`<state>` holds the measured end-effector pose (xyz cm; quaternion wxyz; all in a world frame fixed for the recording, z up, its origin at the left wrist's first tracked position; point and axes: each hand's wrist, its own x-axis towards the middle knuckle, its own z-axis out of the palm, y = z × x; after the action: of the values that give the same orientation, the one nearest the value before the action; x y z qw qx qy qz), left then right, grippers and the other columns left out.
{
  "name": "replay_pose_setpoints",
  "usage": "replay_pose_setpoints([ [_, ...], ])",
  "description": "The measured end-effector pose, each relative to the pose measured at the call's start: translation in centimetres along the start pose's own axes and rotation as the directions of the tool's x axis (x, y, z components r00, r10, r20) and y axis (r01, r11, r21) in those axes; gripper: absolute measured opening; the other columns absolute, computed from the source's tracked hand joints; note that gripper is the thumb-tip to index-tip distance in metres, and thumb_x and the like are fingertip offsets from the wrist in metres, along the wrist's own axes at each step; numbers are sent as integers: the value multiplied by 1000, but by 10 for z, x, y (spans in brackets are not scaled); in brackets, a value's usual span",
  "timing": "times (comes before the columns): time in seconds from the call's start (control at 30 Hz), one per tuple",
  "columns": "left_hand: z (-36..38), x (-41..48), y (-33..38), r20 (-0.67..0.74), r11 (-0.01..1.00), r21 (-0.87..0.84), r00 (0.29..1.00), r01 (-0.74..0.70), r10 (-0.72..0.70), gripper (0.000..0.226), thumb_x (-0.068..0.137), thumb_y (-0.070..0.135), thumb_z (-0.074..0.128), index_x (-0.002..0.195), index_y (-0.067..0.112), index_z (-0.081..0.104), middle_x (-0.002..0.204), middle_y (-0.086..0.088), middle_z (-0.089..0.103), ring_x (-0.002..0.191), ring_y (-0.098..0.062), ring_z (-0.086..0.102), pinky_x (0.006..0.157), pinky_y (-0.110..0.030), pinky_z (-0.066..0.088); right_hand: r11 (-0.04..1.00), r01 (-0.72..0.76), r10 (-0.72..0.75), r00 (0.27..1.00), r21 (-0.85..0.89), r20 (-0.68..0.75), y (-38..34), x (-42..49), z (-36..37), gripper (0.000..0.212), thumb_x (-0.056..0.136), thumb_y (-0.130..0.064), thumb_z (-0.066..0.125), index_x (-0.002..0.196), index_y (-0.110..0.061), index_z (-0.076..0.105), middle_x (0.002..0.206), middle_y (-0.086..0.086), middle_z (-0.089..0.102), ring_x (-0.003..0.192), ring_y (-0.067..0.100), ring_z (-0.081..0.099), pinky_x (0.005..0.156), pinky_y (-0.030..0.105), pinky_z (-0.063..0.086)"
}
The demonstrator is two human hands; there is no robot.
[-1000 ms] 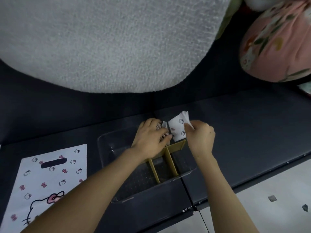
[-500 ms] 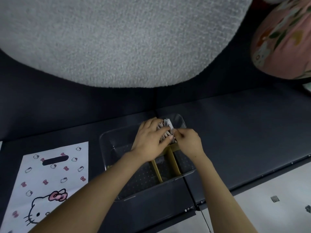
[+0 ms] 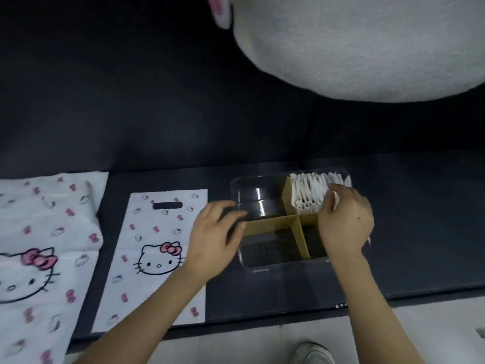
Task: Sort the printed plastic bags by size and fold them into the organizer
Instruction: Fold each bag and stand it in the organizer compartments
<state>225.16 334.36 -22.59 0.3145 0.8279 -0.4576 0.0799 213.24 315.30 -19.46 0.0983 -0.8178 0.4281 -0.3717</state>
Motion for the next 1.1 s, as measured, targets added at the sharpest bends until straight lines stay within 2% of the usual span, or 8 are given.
replay_pose_setpoints([
  [0.17,-44,-104,-85,90,940,238,958,244,-272,45,90,40,41,97,10,74,111,-12,67,99,-34,64,82,-49,55,902,269,-374,878,338,300,-86,-90,12,22,84,-26,58,91,-13,73,87,2,72,74,19,68,66,26,53],
  [0.23,-55,-135,-111,221,905,350,918,242,-330,64,96,53,27,107,9,72,121,-17,63,112,-40,59,89,-53,50,855,355,-514,677,378,526,-106,-132,29,42,83,-47,51,104,-17,73,109,3,71,100,24,67,88,36,54],
  [0.33,-71,-171,-134,384,886,430,852,177,-357,74,97,61,14,118,13,67,130,-12,58,120,-34,54,101,-35,42,861,399,-441,272,316,855,-112,-175,48,91,67,-76,25,142,-26,42,155,9,25,146,25,15,116,41,1],
  [0.43,-82,-198,-142,428,911,395,854,117,-295,66,93,66,23,130,22,56,139,-3,50,129,-21,39,110,-26,23,758,611,-399,156,230,904,-103,-201,47,104,58,-84,36,146,-29,30,158,13,13,147,27,9,114,51,-1],
  [0.63,-119,-203,-137,437,963,190,863,189,-255,45,88,70,38,89,42,74,110,23,66,102,7,55,84,-22,51,703,636,-622,332,319,710,-95,-215,31,37,59,-42,76,96,-42,72,100,-13,72,95,8,68,90,46,51],
  [0.77,-122,-184,-137,548,885,-30,748,465,-375,37,102,33,39,102,15,71,125,-4,58,123,-17,49,104,-31,32,899,-236,-235,454,370,860,-117,-181,22,20,89,-20,65,71,-27,68,54,-27,59,57,-1,51,62,17,40],
  [0.83,-117,-181,-144,623,527,-80,455,846,-636,38,102,16,36,138,2,40,151,-18,25,135,-26,35,109,-39,28,752,-600,-39,374,274,926,-126,-163,27,21,89,-15,64,71,-26,67,60,-20,65,61,-2,57,59,16,45],
  [1.1,-91,-174,-128,170,592,-109,601,799,-781,35,87,19,67,120,16,54,76,4,67,80,-22,62,68,-31,45,950,-279,13,477,137,879,-143,-150,68,15,89,-24,59,88,-12,67,77,-3,63,71,17,56,65,27,42],
])
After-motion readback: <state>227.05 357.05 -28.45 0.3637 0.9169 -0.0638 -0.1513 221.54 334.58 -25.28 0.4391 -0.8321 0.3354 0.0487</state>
